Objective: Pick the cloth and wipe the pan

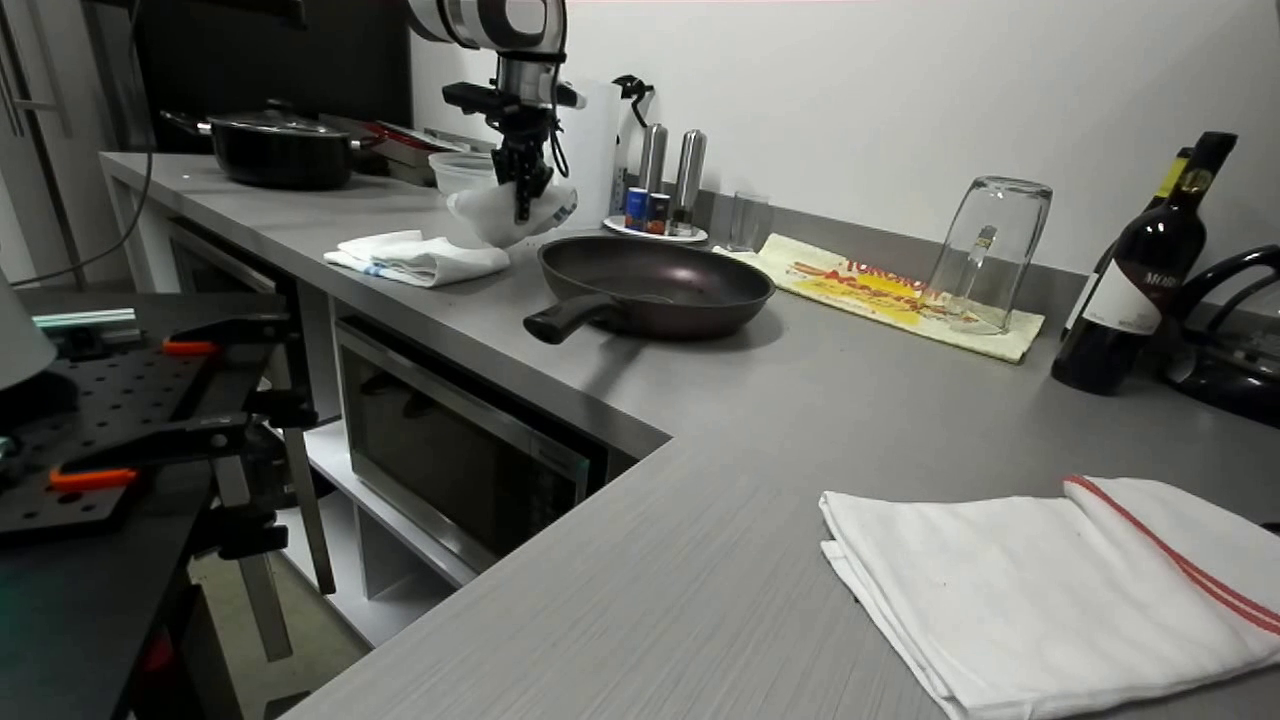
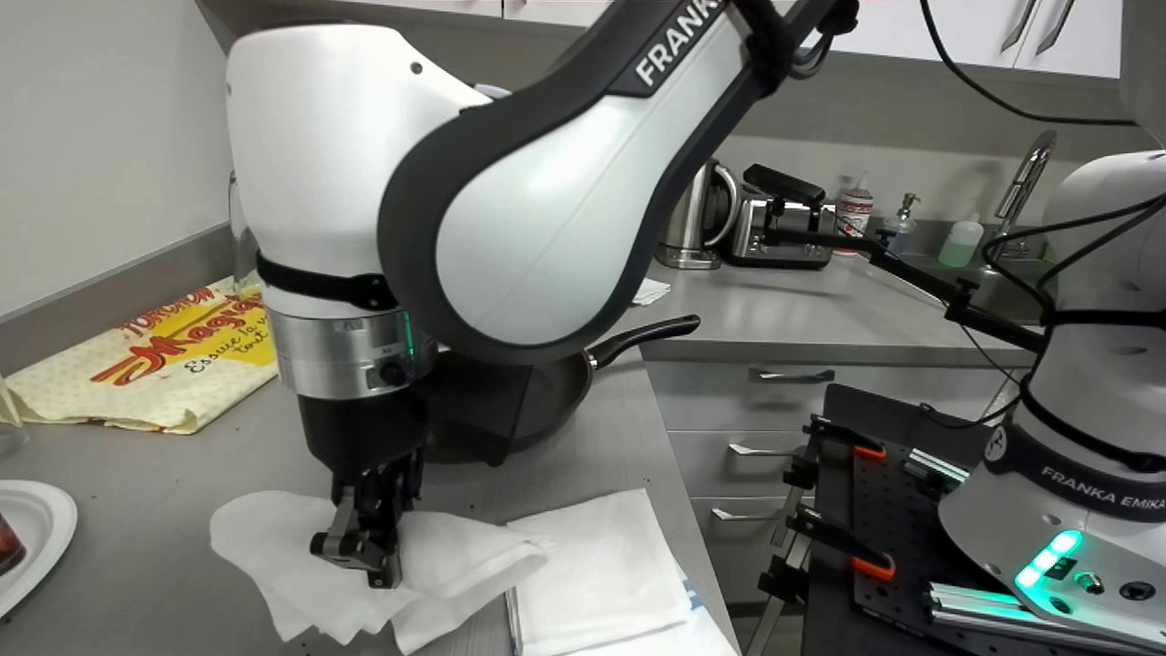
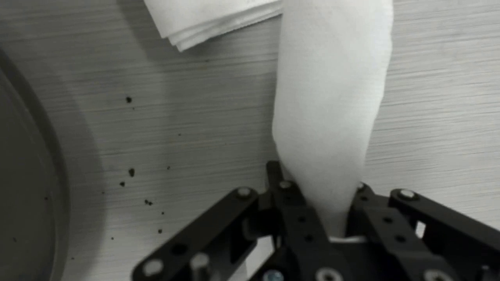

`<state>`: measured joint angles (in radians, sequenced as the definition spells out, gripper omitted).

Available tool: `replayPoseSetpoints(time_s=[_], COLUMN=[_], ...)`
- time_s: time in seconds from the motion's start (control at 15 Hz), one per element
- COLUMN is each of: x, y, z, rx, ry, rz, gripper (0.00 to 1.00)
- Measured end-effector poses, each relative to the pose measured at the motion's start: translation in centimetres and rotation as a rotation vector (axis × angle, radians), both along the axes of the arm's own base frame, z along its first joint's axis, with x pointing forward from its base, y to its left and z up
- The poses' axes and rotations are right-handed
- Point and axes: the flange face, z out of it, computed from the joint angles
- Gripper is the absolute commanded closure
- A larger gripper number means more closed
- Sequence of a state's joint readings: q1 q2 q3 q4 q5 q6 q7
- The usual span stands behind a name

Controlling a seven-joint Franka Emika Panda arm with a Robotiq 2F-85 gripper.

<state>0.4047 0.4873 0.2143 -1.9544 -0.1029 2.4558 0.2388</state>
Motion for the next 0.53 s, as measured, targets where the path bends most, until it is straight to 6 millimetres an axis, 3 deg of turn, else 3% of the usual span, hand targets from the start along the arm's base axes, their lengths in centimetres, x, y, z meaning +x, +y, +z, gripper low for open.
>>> replayPoseSetpoints(time_s=[0.07,0.13,0.27,0.53], x=[-0.1,-0.3,-0.6,-1.6], y=[0.1,0.3,0.6,1.4], z=[-0.2,-0.3,-0.4,0.3], rx=[-0.001,-0.002,-0.003,0.004], ry=[0.003,0.005,0.009,0.009], rz=[0.000,0.003,0.009,0.029], gripper=[0.95,0.55,0.48,0.19])
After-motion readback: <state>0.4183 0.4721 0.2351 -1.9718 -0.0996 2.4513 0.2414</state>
